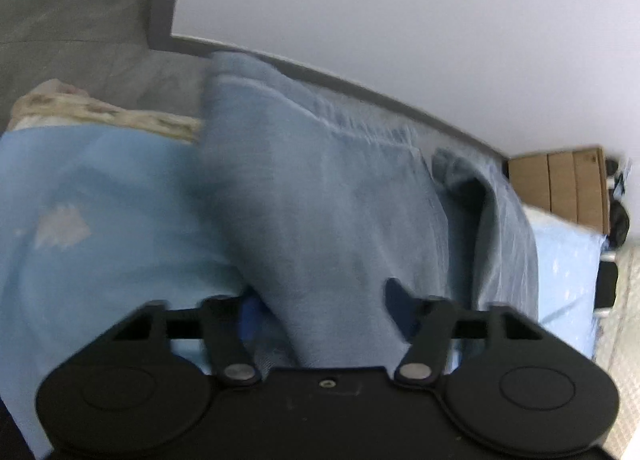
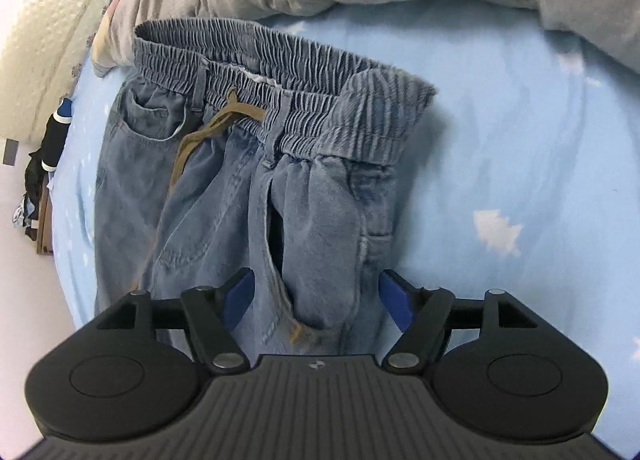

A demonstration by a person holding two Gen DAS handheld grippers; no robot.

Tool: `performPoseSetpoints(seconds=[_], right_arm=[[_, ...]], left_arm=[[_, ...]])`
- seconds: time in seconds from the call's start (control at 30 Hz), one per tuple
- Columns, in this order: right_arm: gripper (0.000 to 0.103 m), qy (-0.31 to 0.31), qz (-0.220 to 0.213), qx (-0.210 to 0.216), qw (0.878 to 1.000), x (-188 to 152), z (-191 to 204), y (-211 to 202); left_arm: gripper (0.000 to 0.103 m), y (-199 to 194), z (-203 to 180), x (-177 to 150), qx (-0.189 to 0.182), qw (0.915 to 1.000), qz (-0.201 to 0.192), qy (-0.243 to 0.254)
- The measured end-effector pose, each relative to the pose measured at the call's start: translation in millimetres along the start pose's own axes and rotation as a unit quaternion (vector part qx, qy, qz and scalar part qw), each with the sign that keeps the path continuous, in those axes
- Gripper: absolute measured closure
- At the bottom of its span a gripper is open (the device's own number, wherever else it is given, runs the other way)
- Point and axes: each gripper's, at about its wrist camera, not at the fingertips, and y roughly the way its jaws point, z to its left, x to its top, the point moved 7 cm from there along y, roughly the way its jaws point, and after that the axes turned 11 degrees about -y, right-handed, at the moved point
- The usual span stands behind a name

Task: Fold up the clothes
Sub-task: 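Grasp a leg cuff with the left tool while the right tool grasps the elastic waistband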

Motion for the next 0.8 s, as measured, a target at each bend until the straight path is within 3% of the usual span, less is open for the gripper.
performPoseSetpoints(seconds=[0.03,0.07,0.1,0.13,0.2,0.4,0.6,0.8], right_arm=[[0.062,0.001,-0.001,-0.013,1.0,1.4,1.3,1.2],[0.076,0.005,-0.002,-0.026,1.0,2.8,2.3,1.1],[0.091,0.009,-0.004,-0.039,0.999,4.1,3.3,1.0],[0.095,0.011,-0.01,-0.044,0.999,5.8,6.8,-3.5],[0.097,0.016,-0.025,-0.053,0.998,10.2,14.7,-19.7],[0.098,0.018,-0.059,-0.029,0.998,41.8,54.7,-74.8],[0.098,0.027,-0.073,-0.017,0.997,92.5,115.4,-81.1],[0.098,-0.003,-0.087,-0.028,0.996,144.4,182.9,-46.2]], left_arm=[[0.077,-3.1,-4.2,-2.8,0.017,0.9997,-0.003,0.019],[0.09,-6.6,-8.5,-5.3,0.032,0.9988,-0.005,0.036],[0.096,-14.0,-13.7,-5.4,0.027,0.9987,-0.009,0.042],[0.097,-21.5,-19.0,-5.3,0.022,0.9986,-0.013,0.046],[0.098,-39.3,-33.0,-2.6,0.004,0.9991,-0.02,0.036],[0.099,-72.3,-104.6,-2.3,-0.047,0.9982,-0.004,0.037],[0.099,-37.2,-179.3,-3.6,-0.053,0.9975,0.018,0.044],[0.098,21.8,-230.7,-1.2,-0.039,0.9976,0.024,0.052]])
